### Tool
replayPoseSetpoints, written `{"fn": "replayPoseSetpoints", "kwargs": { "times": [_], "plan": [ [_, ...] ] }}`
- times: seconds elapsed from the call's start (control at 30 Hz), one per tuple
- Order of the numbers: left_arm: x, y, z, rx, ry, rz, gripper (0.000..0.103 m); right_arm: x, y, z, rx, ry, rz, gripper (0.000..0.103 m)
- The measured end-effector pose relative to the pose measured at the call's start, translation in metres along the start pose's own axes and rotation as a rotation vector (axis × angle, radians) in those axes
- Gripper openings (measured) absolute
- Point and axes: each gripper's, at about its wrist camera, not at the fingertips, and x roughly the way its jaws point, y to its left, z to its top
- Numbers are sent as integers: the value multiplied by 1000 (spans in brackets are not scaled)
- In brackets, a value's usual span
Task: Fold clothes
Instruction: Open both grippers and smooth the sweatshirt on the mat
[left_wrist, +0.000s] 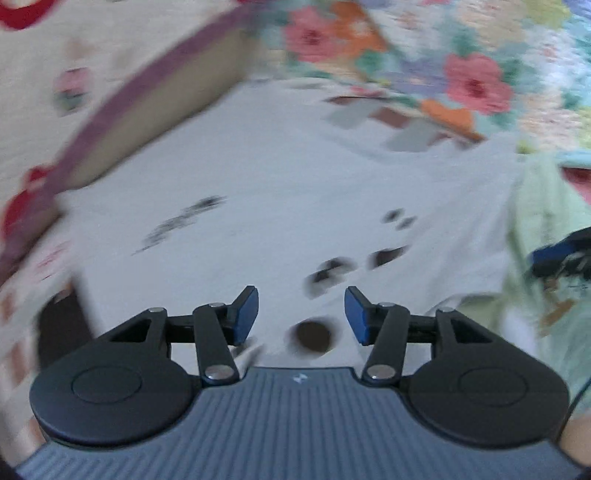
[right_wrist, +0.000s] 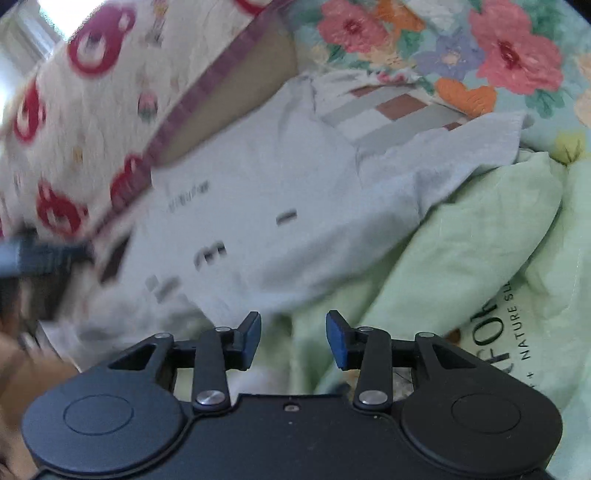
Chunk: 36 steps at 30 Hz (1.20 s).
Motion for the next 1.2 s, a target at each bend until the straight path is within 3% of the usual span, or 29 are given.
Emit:
{"fn": "replayPoseSetpoints", "kwargs": {
  "times": [0.13, 0.17, 0.27, 0.33, 0.4, 0.5, 0.8, 1.0, 1.2],
  "plan": [
    [31, -36, 14, 138, 21, -161, 52, 20, 3, -4, -100, 27, 41, 52],
    [37, -47, 14, 175, 29, -174, 52, 25, 8, -5, -154, 25, 21, 57],
    [50, -69, 10, 256, 49, -183, 52, 39, 24, -6, -310, 3, -67, 57],
    [52, -76, 7, 294, 53, -202, 52, 35, 25, -2, -324, -69, -91, 49],
    [49, -83, 0, 354, 41, -228, 54, 28, 19, 5, -279, -128, -53, 23],
    [50, -94, -5, 419, 18, -235, 59, 26, 10, 24, -195, -167, 8, 19],
    [85, -89, 7, 330, 65, -177, 59, 60, -5, 41, -53, -95, 30, 23],
    [94, -91, 4, 364, 81, -134, 59, 56, -5, 36, -51, -93, 28, 24],
    [95, -91, -1, 359, 82, -142, 59, 45, -2, 30, -90, -99, -2, 26]
  ]
}}
